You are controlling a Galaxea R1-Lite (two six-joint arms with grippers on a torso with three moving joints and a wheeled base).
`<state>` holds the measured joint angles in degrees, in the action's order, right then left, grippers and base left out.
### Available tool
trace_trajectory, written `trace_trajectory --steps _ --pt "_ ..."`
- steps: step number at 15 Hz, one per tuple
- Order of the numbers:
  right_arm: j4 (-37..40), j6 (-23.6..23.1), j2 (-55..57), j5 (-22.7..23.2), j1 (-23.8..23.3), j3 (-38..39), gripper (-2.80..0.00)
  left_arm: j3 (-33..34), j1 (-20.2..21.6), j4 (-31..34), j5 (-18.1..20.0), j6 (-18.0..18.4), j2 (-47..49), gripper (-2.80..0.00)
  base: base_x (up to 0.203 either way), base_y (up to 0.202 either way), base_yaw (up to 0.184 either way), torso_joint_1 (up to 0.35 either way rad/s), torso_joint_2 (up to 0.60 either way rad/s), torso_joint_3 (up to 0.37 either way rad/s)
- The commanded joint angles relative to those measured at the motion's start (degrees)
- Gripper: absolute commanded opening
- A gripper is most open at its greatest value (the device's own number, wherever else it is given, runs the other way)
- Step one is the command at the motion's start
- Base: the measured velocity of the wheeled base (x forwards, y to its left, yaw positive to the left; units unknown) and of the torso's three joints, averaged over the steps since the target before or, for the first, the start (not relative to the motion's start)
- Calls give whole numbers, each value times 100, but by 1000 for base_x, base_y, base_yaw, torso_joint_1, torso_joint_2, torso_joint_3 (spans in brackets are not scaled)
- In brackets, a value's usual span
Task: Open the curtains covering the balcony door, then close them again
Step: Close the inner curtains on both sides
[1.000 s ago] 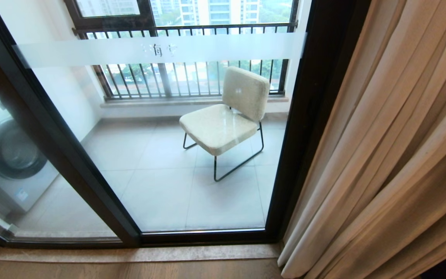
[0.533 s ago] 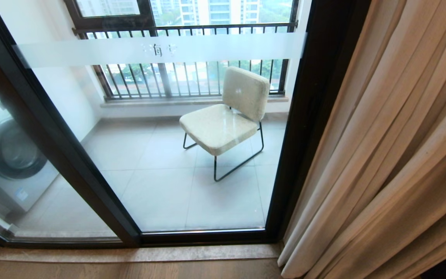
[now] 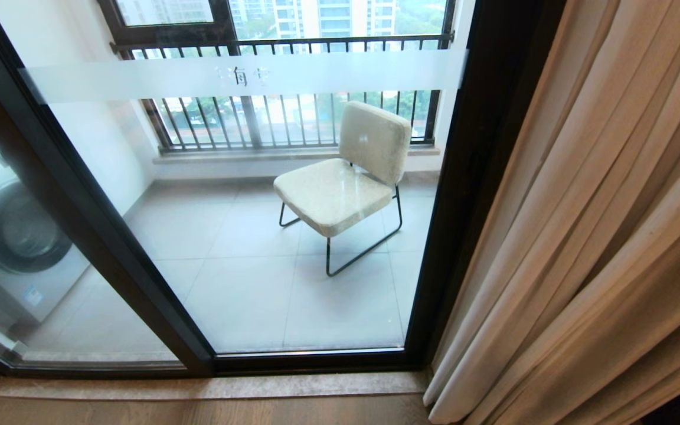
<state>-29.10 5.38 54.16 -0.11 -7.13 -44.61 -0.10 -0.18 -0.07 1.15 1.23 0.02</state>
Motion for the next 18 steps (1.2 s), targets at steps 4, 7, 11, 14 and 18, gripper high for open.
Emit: trace_trajectory --steps 4,7,11,14,18 --pt "-241 -4 621 10 -4 -498 0 1 1 -1 3 0 -2 -280 0 0 0 0 0 0" --pt "-245 -36 1077 -4 -27 -1024 0 1 1 -1 0 0 -2 -280 0 0 0 0 0 0" --pt "-254 -63 1637 -7 -275 -1652 0 1 1 -1 0 0 -2 -280 0 0 0 0 0 0" --pt "-417 -21 2028 -3 -289 -1993 0 1 1 -1 0 0 -2 -280 0 0 0 0 0 0" --pt "-649 -2 2554 11 -281 -2426 0 1 1 -1 0 0 -2 -280 0 0 0 0 0 0"
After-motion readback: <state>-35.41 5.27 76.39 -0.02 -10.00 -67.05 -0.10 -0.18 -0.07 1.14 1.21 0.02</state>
